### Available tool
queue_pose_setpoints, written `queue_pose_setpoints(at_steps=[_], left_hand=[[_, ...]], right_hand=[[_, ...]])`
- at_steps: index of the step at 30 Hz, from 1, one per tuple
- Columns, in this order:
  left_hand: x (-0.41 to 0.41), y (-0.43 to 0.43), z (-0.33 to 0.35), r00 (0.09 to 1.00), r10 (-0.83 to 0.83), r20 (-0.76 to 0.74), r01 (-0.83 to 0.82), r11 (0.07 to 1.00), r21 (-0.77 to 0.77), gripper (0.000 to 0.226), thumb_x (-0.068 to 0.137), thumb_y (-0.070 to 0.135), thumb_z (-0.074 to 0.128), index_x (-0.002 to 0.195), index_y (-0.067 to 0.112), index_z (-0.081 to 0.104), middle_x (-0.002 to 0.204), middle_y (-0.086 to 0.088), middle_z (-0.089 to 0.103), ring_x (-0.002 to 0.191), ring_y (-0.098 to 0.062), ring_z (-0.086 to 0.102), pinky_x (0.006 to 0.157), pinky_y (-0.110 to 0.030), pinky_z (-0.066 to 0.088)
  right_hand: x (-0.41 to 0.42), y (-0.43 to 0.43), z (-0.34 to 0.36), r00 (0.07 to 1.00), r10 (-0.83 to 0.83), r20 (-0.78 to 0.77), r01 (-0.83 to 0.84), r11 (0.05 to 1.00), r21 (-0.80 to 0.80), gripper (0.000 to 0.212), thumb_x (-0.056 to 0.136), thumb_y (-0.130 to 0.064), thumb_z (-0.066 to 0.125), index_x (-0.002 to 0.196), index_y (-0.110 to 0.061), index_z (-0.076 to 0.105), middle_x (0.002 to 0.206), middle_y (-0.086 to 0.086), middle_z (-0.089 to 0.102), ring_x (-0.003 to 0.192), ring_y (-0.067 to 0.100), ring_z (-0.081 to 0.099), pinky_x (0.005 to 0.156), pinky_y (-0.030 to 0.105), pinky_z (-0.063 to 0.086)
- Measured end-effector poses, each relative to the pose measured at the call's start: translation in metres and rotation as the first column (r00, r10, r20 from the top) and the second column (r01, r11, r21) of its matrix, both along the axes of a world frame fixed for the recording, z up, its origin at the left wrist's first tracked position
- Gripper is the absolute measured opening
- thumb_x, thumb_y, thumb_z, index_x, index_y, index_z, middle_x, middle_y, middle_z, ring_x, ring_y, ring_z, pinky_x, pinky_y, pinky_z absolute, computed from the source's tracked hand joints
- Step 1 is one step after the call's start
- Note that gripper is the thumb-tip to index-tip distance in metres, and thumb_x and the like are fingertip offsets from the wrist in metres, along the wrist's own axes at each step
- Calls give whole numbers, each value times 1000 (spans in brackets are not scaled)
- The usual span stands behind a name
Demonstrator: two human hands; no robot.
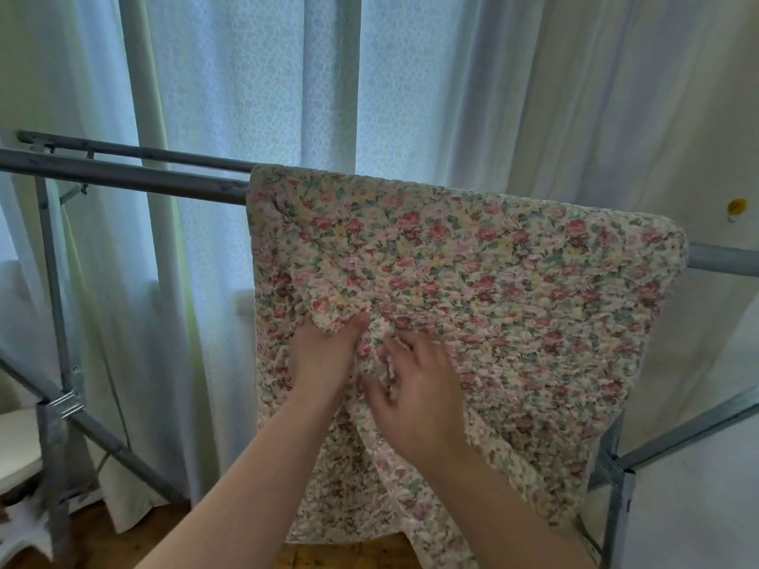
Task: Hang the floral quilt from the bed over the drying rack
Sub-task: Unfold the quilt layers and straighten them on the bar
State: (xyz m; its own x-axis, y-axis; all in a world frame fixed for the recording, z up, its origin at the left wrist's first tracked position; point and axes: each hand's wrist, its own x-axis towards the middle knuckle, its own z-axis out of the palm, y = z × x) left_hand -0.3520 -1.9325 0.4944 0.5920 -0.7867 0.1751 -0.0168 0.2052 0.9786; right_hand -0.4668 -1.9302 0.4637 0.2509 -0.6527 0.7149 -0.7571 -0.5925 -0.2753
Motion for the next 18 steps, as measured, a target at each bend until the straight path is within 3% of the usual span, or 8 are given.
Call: queue_pose_setpoints(at_steps=[2,4,7,10,13,15,16,18], left_hand=[[-3,1,2,998,-19,-66,18,1000,-20,15,75,24,74,78,10,68,77,-5,72,69,-19,67,64,-30,53],[-7,4,5,989,-63,-131,57,997,-52,12,77,21,72,75,10,67,69,2,71,60,-12,66,54,-20,49],[-10,6,6,985,-103,-138,92,992,-83,32,78,23,70,108,14,61,97,2,69,87,-16,66,77,-32,53],[-11,12,5,992,-109,-66,108,994,-30,53,79,28,68,123,20,41,109,5,58,95,-16,59,86,-39,49],[-2,26,-7,968,13,250,3,998,-64,77,79,35,66,137,31,16,128,5,43,107,-13,49,93,-35,40],[10,34,-15,737,226,636,-75,964,-255,83,78,42,63,141,24,12,142,-8,34,125,-23,36,101,-41,33],[16,34,-20,501,327,801,-50,935,-350,83,77,42,62,141,17,17,143,-15,31,129,-28,30,103,-46,30],[22,28,-28,37,430,902,100,897,-431,82,70,36,66,138,14,25,143,-15,26,134,-32,22,105,-55,22]], right_hand=[[5,4,-7,993,-71,-95,71,997,3,70,76,-56,46,128,-8,49,130,11,53,120,31,47,93,49,42],[7,4,-15,965,-108,-238,133,987,91,93,70,-67,44,143,-12,22,149,9,29,135,28,26,101,54,30],[2,-5,-25,942,-105,-320,172,967,189,106,74,-64,54,142,-23,-16,155,2,0,140,23,1,107,56,15],[-8,-8,-21,958,-104,-266,157,970,185,100,76,-41,67,144,-32,-7,152,5,14,137,25,14,105,48,27],[-22,-12,-14,980,-70,-185,108,973,203,87,75,-19,70,143,-33,17,140,2,37,125,24,36,90,38,46],[-32,-16,-6,992,-43,-121,72,965,252,80,75,-15,69,141,-33,28,130,-1,49,114,21,48,78,33,52],[-37,-18,-1,996,-14,-84,36,961,273,74,75,-13,68,138,-33,35,124,-3,54,107,19,54,73,31,52],[-46,-20,10,997,68,22,-71,949,307,55,75,-11,67,124,-30,52,108,-4,64,90,18,61,66,30,52]])
